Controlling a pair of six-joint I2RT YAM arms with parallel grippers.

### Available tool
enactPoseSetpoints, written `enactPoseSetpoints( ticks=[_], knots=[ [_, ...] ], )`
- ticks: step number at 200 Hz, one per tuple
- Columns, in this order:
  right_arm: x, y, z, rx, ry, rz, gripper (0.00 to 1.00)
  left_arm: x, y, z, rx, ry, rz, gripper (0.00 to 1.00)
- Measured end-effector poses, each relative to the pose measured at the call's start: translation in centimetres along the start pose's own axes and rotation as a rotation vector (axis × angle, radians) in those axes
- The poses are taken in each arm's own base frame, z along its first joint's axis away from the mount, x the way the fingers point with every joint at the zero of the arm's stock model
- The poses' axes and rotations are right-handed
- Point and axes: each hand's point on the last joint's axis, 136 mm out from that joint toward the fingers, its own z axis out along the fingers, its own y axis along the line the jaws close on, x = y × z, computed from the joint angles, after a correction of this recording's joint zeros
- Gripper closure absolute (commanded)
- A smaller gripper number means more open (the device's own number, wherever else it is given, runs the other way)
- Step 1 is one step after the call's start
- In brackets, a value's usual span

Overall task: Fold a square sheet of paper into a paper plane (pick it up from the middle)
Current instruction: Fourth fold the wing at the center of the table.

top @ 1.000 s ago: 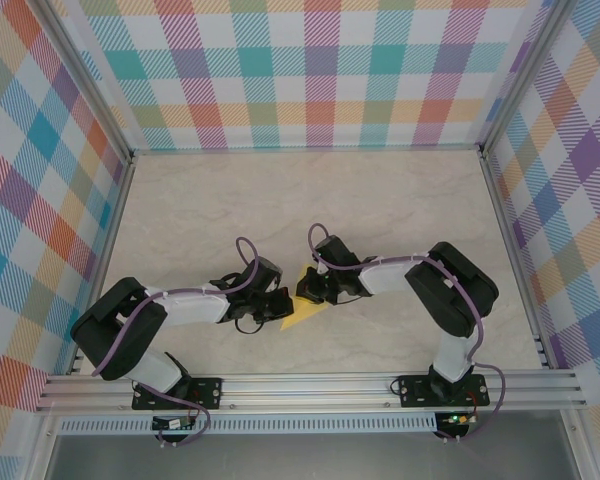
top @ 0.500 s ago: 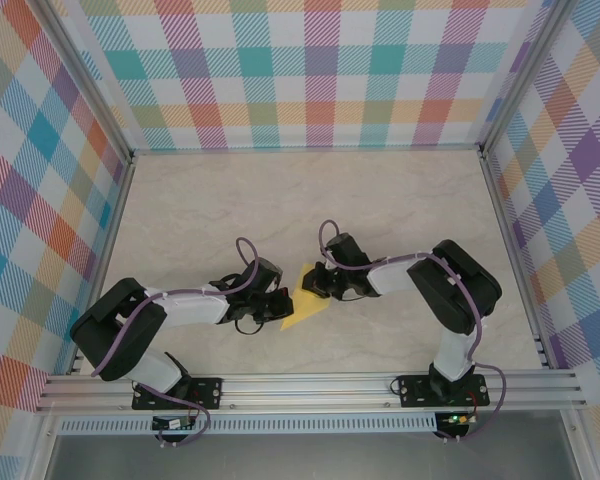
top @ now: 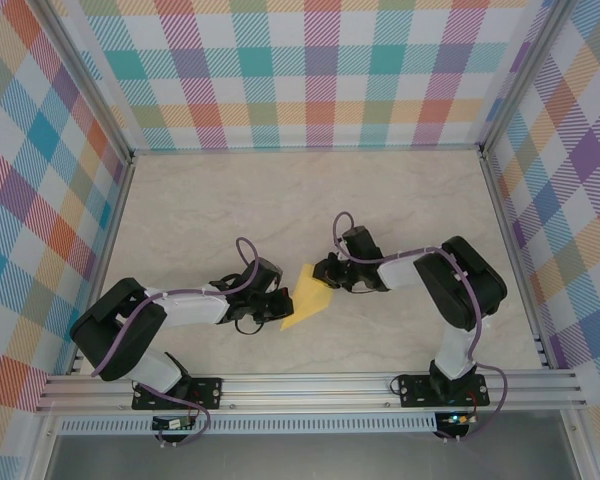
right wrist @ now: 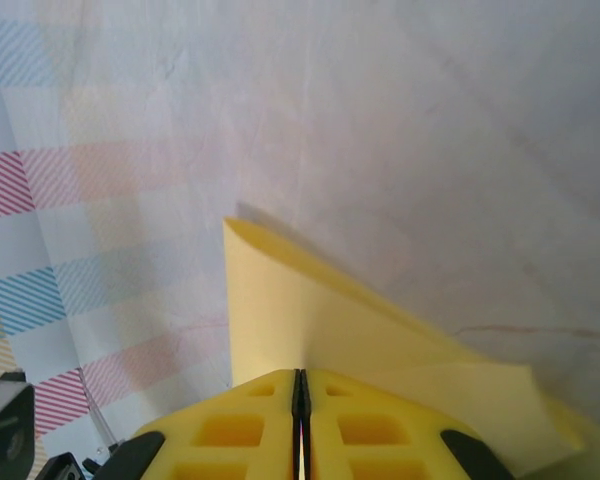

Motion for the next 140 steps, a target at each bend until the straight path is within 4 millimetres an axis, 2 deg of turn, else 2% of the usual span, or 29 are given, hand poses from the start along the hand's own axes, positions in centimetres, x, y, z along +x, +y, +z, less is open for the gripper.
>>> enactPoseSetpoints(
  ticks=[42,98,117,140],
  knots=[
    [-2.1,-0.9,-1.0,0.001,-0.049,0.016,0.88,0.0,0.0,0.0,0.0,0.0,0.0,0.96],
    [-3.9,-1.8,-2.5,0.022,-0.098,0.015,0.85,0.0,0.0,0.0,0.0,0.0,0.005,0.97],
    [-4.6,-0.8,-3.8,0.014,-0.131,-0.003,0.84,0.0,0.0,0.0,0.0,0.0,0.008,0.97],
    [-4.9,1.9,-5.6,-0.044,-0.164,-0.054,0.86,0.0,0.0,0.0,0.0,0.0,0.008,0.97]
  ],
)
